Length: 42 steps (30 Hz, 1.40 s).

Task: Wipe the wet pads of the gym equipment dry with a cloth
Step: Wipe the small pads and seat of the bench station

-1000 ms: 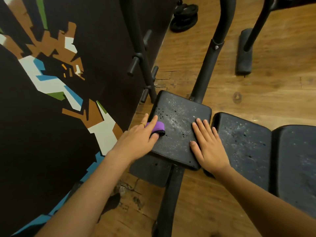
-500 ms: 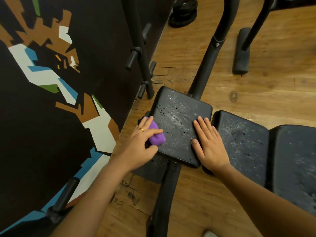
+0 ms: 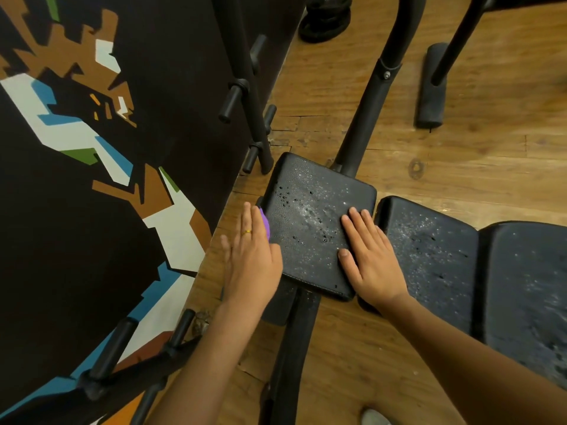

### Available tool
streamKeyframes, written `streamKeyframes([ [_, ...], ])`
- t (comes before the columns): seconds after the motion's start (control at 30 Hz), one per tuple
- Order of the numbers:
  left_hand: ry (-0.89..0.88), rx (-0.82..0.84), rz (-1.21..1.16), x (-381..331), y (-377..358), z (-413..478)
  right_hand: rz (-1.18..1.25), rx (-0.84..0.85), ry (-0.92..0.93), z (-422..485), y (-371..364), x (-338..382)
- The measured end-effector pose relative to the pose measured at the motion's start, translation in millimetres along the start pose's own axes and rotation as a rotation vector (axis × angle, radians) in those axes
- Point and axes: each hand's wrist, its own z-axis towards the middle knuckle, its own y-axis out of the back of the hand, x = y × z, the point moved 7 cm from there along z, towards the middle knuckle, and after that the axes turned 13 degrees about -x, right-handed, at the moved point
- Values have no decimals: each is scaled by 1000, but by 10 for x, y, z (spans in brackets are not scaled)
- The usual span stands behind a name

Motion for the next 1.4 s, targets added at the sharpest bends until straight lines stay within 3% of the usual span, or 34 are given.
streamKeyframes([
  [0.33,-289,406,-76,323,119,218,-2,-11,13,5,-8,-7],
  [0.67,-258,75,-16,19,2,265,-21,-8,18,-1,-10,-6],
  [1.07,-304,176,-26,-322,-14,947,-37,8,5,-1,-10,2],
  [1.27,-286,278,-102,153,42,572,-31,21,-6,-10,-11,-1],
  [1.4,-286,238,-176,272,43,365,-22,19,-14,-3,2,4],
])
